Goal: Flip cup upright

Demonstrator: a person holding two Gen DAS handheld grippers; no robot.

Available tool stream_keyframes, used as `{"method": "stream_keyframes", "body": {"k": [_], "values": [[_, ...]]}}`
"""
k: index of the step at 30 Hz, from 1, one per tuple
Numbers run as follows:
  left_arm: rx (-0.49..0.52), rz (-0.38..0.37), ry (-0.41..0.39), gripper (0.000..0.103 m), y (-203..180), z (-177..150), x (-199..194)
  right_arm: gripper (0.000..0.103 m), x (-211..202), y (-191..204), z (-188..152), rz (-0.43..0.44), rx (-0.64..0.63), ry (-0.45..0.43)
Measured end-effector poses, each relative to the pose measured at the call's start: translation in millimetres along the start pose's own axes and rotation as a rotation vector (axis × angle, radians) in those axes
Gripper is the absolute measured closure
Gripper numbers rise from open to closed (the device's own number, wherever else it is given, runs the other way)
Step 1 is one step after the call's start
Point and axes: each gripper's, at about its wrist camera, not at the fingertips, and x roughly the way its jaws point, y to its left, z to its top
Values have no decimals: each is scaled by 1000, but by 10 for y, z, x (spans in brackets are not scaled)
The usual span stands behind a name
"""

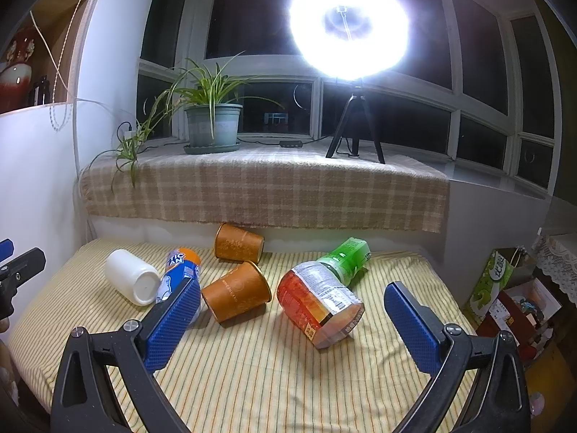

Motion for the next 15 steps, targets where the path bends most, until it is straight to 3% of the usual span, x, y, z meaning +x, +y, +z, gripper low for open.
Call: {"method": "stream_keyframes", "body": {"k": [8, 15], "values": [[-3, 6, 16, 0, 81, -17, 40, 0, 65, 21, 32, 30, -15, 22], [-12, 33, 41, 0, 177, -53, 38, 0, 247, 137, 72, 134, -39, 78]]}}
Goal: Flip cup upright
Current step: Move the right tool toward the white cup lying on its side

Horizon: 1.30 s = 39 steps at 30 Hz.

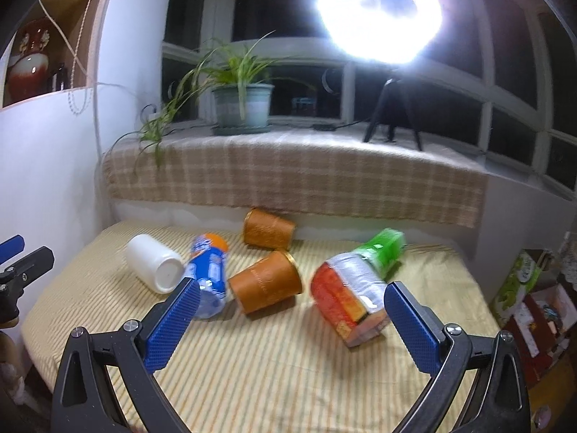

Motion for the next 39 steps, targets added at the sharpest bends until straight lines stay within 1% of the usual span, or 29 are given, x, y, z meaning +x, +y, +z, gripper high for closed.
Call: {"method": "stream_keyframes", "body": {"k": [6, 10, 16, 21, 25, 29, 34, 39], "values": [[-26, 41, 21, 0, 194, -41, 11, 0, 241, 198, 91, 95, -63, 45], [-50, 71, 40, 0, 354, -87, 15, 0, 459, 420, 193, 197, -136, 93], [-74, 112, 58, 0, 585, -141, -2, 0, 769, 738, 306, 310, -207, 160], [-101, 139, 83, 0, 728, -215, 5, 0, 1060, 962, 397, 360, -265, 213], [-119, 154, 114, 0, 815, -275, 55, 0, 1279, 1114, 464, 415, -295, 278], [-137, 161, 132, 0, 862, -307, 81, 0, 1455, 1322, 505, 466, -369, 326], [-153, 181, 133, 0, 933, -338, 58, 0, 1671, 1586, 544, 511, -450, 384], [-170, 202, 136, 0, 1017, -360, 28, 2, 1899, 1867, 551, 522, -549, 441]]}}
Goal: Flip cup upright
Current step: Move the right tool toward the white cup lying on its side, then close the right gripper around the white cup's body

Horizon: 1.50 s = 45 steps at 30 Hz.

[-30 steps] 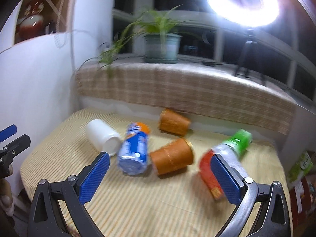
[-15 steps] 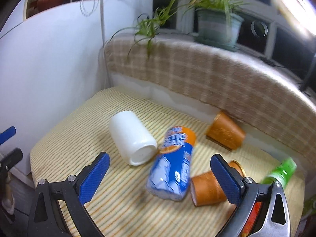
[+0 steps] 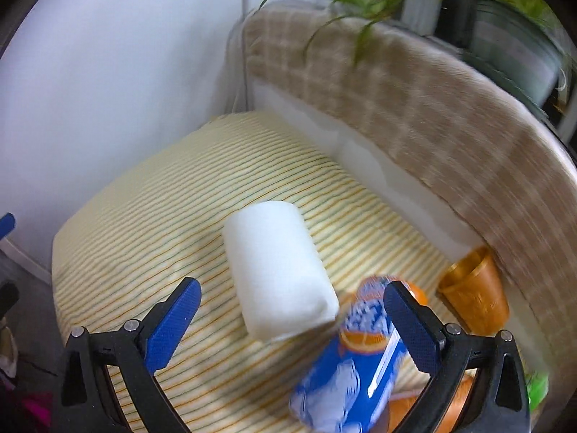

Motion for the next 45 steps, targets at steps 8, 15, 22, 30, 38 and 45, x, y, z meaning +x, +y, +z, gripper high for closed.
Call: {"method": "stream_keyframes", "body": {"k": [8, 15, 22, 30, 38, 45], "values": [[-23, 17, 7, 0, 103, -5, 10, 4, 384, 182, 230, -24, -147, 133], [-37, 22, 14, 0, 162, -23, 28, 5, 610, 243, 334, -48, -205, 208], [-46, 23, 19, 0, 197, -26, 31, 15, 741, 298, 338, -62, -235, 260], [-44, 22, 14, 0, 183, -24, 23, 25, 746, 330, 302, -57, -236, 265], [-37, 14, 5, 0, 168, -16, -16, 26, 456, 314, 251, 7, -152, 183], [-33, 2, -11, 0, 148, -22, -111, 27, 22, 399, 143, 98, -59, 71]]}}
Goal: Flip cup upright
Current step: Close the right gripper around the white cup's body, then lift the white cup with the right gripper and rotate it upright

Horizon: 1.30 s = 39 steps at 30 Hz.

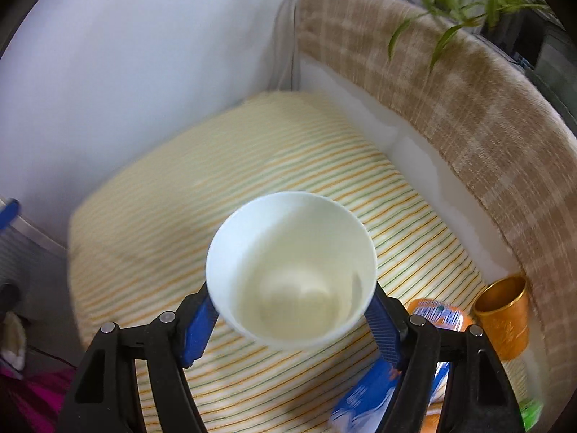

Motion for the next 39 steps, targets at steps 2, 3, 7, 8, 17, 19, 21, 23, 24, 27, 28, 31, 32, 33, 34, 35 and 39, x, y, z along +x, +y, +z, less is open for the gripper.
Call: {"method": "stream_keyframes", "body": {"k": [2, 3, 7, 8, 17, 19, 21, 23, 24, 27, 28, 31, 32, 33, 34, 35, 39], "values": [[3, -5, -5, 0, -10, 2, -26, 27, -128, 32, -52, 20, 24, -34], [4, -8, -7, 0, -17, 4, -34, 27, -194, 52, -85, 27, 35, -50], [10, -23, -17, 0, -60, -4, -91, 27, -509, 113, -275, 56, 83, -120], [13, -28, -19, 0, -73, -3, -100, 27, -565, 115, -325, 56, 88, -125], [42, -76, -30, 0, -228, -28, -209, 27, -1077, 25, -1091, 200, 308, -172], [50, -86, -30, 0, -274, -43, -218, 27, -1110, -24, -1292, 234, 360, -158], [59, -97, -28, 0, -324, -61, -226, 27, -1125, -60, -1514, 275, 419, -133], [67, -108, -25, 0, -370, -74, -232, 27, -1117, -89, -1711, 311, 467, -105], [71, -113, -24, 0, -386, -81, -235, 27, -1111, -110, -1809, 327, 492, -88], [83, -124, -21, 0, -450, -84, -233, 27, -1088, -199, -2049, 354, 559, -57], [85, -127, -21, 0, -465, -84, -235, 27, -1064, -244, -2119, 364, 587, -47], [92, -133, -21, 0, -506, -91, -244, 27, -949, -392, -2213, 387, 647, -16], [94, -135, -21, 0, -517, -92, -249, 27, -904, -421, -2266, 385, 663, -9], [95, -135, -21, 0, -521, -91, -254, 27, -862, -463, -2280, 382, 681, -1], [95, -135, -22, 0, -528, -89, -261, 27, -799, -519, -2287, 386, 705, 8], [95, -134, -23, 0, -525, -88, -266, 27, -761, -546, -2280, 392, 719, 12], [92, -126, -23, 0, -518, -73, -259, 27, -639, -711, -2221, 412, 768, -9]]}}
